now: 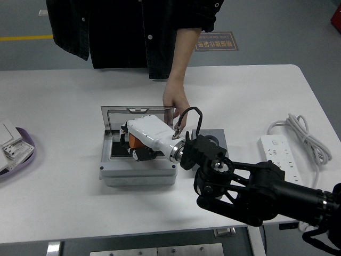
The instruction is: Pick up the cylinder from the cube,place it in the box,flap close box
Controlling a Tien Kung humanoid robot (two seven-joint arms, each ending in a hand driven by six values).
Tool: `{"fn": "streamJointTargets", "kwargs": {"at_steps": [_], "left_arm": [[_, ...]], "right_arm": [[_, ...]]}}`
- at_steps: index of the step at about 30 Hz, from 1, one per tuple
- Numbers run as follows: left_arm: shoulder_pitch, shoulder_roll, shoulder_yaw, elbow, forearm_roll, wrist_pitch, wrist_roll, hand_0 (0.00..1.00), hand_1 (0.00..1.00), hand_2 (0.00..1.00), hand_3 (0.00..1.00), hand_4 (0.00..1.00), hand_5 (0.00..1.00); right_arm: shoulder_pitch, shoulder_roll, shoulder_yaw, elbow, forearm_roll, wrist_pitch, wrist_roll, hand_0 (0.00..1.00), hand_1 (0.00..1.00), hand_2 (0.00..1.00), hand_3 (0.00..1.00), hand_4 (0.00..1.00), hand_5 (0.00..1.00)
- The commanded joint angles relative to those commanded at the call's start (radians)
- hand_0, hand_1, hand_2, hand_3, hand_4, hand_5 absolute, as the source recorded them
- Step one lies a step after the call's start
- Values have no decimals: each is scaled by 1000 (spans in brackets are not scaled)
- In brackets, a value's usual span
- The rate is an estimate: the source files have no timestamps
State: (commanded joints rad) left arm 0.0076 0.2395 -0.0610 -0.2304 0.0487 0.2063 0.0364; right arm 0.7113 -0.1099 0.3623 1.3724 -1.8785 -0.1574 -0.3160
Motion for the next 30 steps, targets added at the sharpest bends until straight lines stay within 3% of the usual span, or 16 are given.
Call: {"fn": "streamJointTargets", "kwargs": {"at_steps": [6,7,11,12,18,19,25,30], "left_arm": [[-2,1,-1,0,3,0,0,513,572,566,610,722,181],[-3,1,-2,-1,4,0,0,513,572,566,609,722,180],[-4,1,-1,-1,5,0,0,513,572,566,609,722,180],[-4,1,0,-1,4,0,0,513,572,564,609,722,180],[-7,2,-3,-2,9,0,0,513,572,564,609,722,180],[-7,2,-5,-2,12,0,0,513,571,564,609,722,180],[-10,1,-12,-4,22,0,1,513,571,564,606,722,180],[-8,0,-21,-5,31,0,1,513,571,564,608,722,180]], "right_arm": [[9,13,-24,-19,0,5,1,572,536,547,561,532,2],[10,15,-26,-21,-3,4,1,655,630,641,653,468,248],[17,21,-33,-24,-13,5,-1,655,630,641,653,468,248],[19,22,-34,-25,-16,5,-1,777,678,702,677,634,337],[22,25,-35,-31,-26,9,-4,777,678,702,677,634,337],[22,26,-35,-33,-26,10,-4,798,691,716,760,774,374],[19,27,-36,-40,-23,11,3,806,695,715,770,792,364],[7,14,-23,6,45,-20,27,807,693,714,777,822,377]]}}
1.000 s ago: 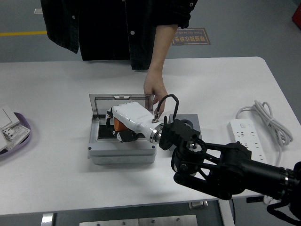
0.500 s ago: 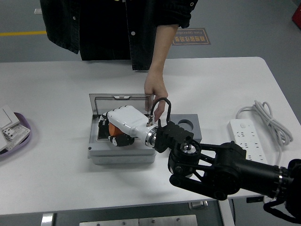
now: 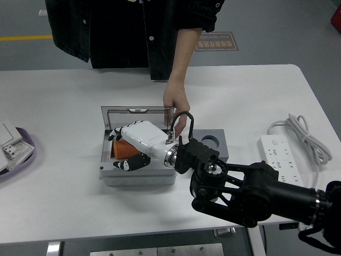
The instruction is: Pick up the cylinder from the cube,place it in the box,flap close box
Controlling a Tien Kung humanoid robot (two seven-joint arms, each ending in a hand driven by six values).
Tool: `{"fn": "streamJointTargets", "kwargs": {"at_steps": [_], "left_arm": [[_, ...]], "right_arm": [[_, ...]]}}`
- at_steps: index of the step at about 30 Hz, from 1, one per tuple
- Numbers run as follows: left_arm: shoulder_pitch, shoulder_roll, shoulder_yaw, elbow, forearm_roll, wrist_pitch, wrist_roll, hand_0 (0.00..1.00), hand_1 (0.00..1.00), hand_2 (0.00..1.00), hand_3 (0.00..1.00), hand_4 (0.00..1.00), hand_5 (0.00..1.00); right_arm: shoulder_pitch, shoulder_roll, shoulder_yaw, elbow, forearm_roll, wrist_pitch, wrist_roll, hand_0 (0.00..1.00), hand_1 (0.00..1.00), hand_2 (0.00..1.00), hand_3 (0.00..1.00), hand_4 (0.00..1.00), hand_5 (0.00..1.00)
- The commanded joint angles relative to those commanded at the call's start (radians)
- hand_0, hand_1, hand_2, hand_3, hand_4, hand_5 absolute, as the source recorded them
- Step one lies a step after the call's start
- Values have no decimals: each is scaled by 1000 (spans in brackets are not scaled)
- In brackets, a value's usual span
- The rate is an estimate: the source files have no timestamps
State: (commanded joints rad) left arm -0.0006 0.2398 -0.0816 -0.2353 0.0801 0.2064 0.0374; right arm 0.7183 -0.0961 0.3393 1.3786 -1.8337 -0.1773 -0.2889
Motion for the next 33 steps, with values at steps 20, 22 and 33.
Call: {"fn": "streamJointTargets", "kwargs": {"at_steps": [20,22,33], "left_arm": [[-5,2,5,-2,3,0,1,513,571,563,608,721,179],[-6,3,7,-2,3,0,1,513,571,563,608,721,179],[-10,3,9,-3,5,0,2,513,570,564,607,722,177]], "right_arm": [[141,-117,77,54,358,-122,136,767,657,674,726,825,376],[156,-118,61,15,379,-125,148,767,657,674,726,825,376],[173,-136,-14,-82,429,-133,174,764,649,671,710,816,370]]}}
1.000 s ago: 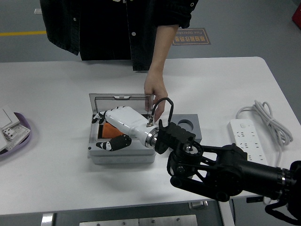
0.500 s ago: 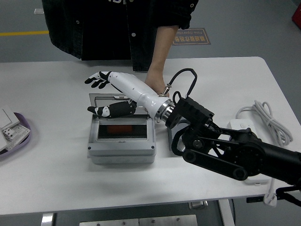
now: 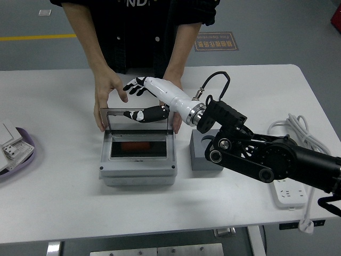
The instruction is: Pick up the cylinder from the cube,place it in the box,flap close box
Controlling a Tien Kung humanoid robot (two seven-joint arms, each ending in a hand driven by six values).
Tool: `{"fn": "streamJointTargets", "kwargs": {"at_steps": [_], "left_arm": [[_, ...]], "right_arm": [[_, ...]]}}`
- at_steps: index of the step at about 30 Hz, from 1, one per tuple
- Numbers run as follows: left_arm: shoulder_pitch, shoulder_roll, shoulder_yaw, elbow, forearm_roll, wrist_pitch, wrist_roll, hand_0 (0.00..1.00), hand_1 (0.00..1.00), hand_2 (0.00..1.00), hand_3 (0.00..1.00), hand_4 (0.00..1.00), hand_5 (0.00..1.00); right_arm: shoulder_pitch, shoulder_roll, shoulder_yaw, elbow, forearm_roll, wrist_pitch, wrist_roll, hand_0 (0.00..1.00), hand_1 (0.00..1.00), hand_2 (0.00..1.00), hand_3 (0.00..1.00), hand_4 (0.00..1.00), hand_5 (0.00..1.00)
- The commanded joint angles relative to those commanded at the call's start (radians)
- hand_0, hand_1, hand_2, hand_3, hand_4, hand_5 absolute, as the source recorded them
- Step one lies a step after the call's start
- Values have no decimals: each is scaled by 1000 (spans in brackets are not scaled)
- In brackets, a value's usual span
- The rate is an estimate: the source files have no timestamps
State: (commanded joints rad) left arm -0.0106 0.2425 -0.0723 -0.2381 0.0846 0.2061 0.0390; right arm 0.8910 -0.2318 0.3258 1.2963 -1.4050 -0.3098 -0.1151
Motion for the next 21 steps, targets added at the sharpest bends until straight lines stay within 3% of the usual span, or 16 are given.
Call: {"fn": "streamJointTargets", "kwargs": {"at_steps": [6,14,21], "left_arm": [[0,-2,-7,0,3,0,0,513,569,564,608,722,178],[5,-4,-14,3,1,0,0,513,570,564,607,722,178],[6,-4,-20,4,3,1,-1,513,570,564,607,722,178]], "right_arm": [[-30,-39,-13,51,-19,7,-13,750,646,668,709,818,374],[-96,-134,4,210,-78,40,-67,751,645,666,709,813,367],[-140,-172,-6,293,-109,53,-94,719,642,666,705,805,364]]}}
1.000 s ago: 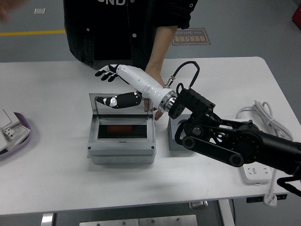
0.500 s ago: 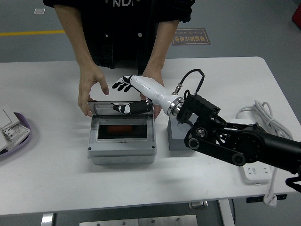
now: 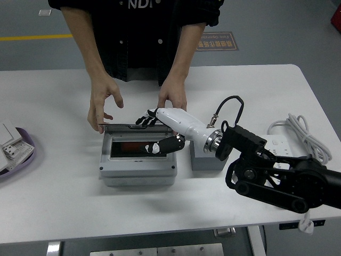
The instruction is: Pick up the cylinder from the cube,place it in the box,flap close box
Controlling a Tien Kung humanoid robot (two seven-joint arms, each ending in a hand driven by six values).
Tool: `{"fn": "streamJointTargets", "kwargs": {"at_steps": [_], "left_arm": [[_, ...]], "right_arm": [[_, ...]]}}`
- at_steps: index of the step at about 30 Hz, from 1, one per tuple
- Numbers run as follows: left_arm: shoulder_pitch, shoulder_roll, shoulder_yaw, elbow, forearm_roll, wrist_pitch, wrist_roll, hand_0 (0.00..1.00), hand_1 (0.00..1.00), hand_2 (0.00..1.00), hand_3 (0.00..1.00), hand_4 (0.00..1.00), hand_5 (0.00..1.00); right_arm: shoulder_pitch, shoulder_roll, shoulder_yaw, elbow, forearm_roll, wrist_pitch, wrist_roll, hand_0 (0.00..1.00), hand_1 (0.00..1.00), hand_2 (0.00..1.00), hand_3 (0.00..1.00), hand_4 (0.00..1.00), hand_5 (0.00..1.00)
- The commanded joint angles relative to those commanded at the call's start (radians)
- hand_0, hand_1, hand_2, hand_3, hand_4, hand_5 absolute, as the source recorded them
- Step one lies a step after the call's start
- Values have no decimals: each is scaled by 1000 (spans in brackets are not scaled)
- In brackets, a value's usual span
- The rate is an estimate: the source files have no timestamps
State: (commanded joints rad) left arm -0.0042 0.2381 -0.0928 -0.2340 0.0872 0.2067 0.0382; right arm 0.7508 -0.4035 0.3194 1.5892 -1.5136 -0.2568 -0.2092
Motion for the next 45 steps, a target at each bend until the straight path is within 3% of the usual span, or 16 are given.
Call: {"fn": "streamJointTargets", "kwargs": {"at_steps": [12,22,28,35,45], "left_arm": [[4,-2,-1,1,-1,0,0,513,569,564,608,723,179],[9,-2,-1,2,-1,0,-1,512,569,564,607,723,178],[21,-5,-10,2,0,0,-1,512,570,564,607,724,178],[34,-9,-13,4,-3,1,-1,512,569,564,607,724,180],[29,-12,-22,2,18,2,-2,513,570,564,607,724,180]], "right_arm": [[-42,-12,-19,35,-26,-16,-3,704,642,673,697,772,351],[-86,-72,89,81,-27,-56,16,697,642,675,692,752,358],[-197,-109,225,116,49,-115,94,680,641,674,691,749,365],[-276,-129,383,92,103,-154,168,673,634,666,679,743,361],[-330,-52,499,-5,324,-176,366,649,619,635,649,700,349]]}}
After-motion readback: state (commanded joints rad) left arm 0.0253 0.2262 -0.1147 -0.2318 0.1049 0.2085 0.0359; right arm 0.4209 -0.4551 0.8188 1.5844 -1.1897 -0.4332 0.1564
